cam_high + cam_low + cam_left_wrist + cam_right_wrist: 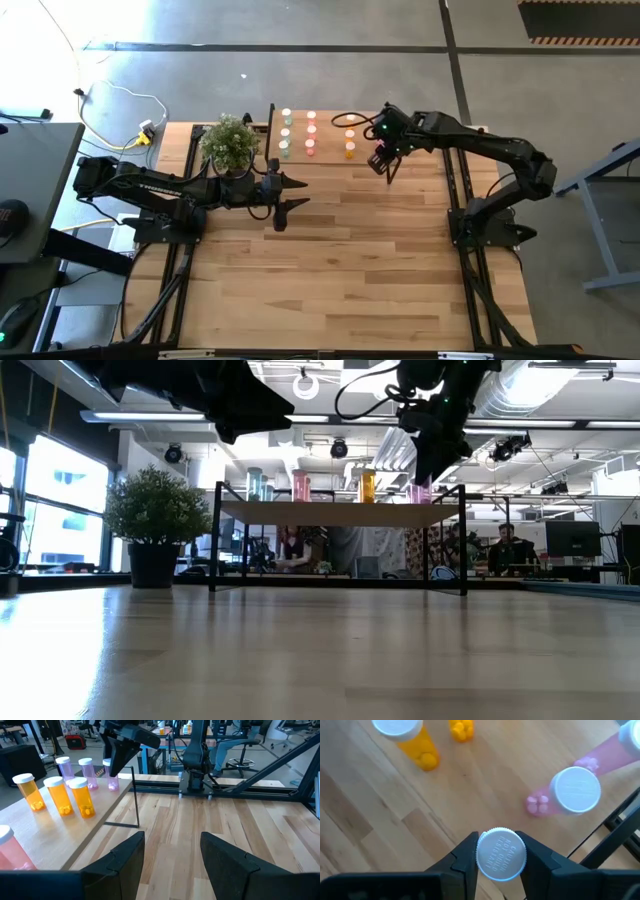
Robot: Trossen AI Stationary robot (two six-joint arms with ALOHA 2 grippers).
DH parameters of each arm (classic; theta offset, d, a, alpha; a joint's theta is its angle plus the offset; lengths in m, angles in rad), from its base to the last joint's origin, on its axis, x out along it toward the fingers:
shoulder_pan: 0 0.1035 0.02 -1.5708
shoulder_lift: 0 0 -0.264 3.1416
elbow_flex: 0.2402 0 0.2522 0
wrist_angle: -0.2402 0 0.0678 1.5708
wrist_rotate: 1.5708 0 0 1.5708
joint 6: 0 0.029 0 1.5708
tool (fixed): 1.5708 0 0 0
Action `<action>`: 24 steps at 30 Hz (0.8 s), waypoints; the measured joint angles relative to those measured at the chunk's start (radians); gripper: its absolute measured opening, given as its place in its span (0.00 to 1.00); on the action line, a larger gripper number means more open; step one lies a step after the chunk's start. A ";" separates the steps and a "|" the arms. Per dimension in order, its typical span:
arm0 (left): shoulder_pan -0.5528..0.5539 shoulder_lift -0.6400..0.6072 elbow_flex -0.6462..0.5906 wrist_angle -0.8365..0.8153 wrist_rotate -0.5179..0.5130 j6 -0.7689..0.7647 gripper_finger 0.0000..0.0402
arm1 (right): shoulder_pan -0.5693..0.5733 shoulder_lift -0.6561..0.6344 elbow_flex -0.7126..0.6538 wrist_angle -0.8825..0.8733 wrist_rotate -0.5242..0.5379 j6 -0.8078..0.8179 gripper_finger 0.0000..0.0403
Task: Pick and place medicine bottles onto shelf by color
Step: Put the purple pill bottle on the shelf aligned with the other purple pill bottles
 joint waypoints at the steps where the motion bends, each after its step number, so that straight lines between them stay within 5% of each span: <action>1: 0.000 0.000 0.000 0.000 0.000 0.000 0.46 | 0.000 0.000 0.000 -0.001 0.001 -0.001 0.26; 24: 0.000 0.000 0.000 0.000 0.000 0.008 0.46 | -0.003 -0.002 0.000 -0.012 -0.028 0.006 0.29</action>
